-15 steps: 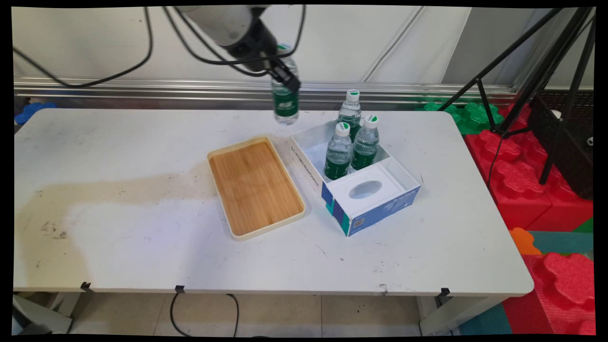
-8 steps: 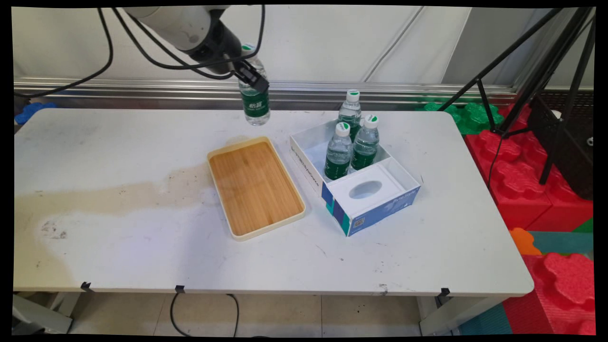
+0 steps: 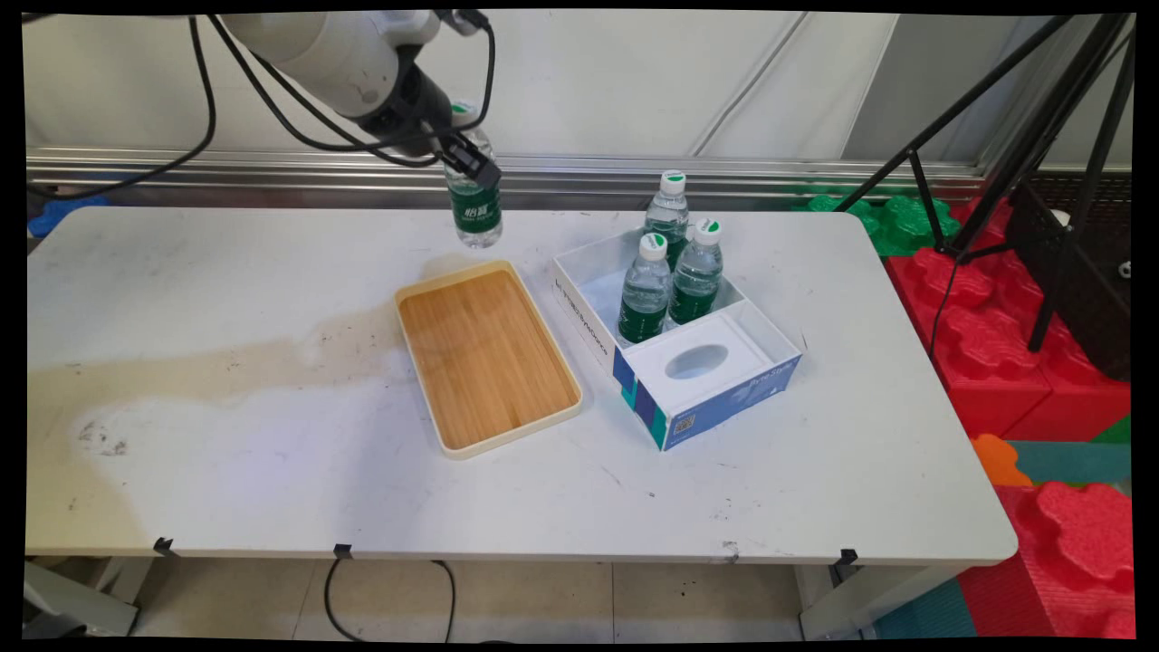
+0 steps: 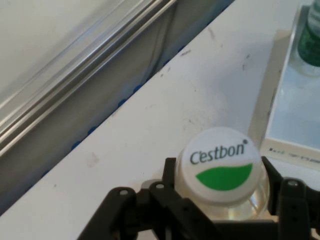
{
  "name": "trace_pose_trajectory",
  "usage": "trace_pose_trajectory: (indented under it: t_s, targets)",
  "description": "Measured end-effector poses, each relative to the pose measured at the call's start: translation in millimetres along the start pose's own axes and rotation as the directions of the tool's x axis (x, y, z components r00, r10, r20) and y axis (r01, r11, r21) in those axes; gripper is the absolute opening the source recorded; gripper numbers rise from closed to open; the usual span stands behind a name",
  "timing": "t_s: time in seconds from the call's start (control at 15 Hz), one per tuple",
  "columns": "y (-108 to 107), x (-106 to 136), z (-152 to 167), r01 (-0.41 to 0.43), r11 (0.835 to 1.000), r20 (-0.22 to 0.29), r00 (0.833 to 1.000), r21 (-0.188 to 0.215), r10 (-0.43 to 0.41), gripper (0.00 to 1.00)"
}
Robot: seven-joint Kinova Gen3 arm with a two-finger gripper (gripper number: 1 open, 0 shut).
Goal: Place the picked object on the tray
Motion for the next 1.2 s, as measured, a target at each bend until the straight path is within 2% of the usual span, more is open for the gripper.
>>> trace_pose_trajectory:
  t_s: [0.6, 1.2]
  targets:
    - [-3, -16, 50, 0.007, 1.000, 0.047, 0.999, -0.005, -0.007, 0.00]
    - [-5, -29, 92, 0.007, 1.000, 0.062, 0.998, -0.011, -0.006, 0.00]
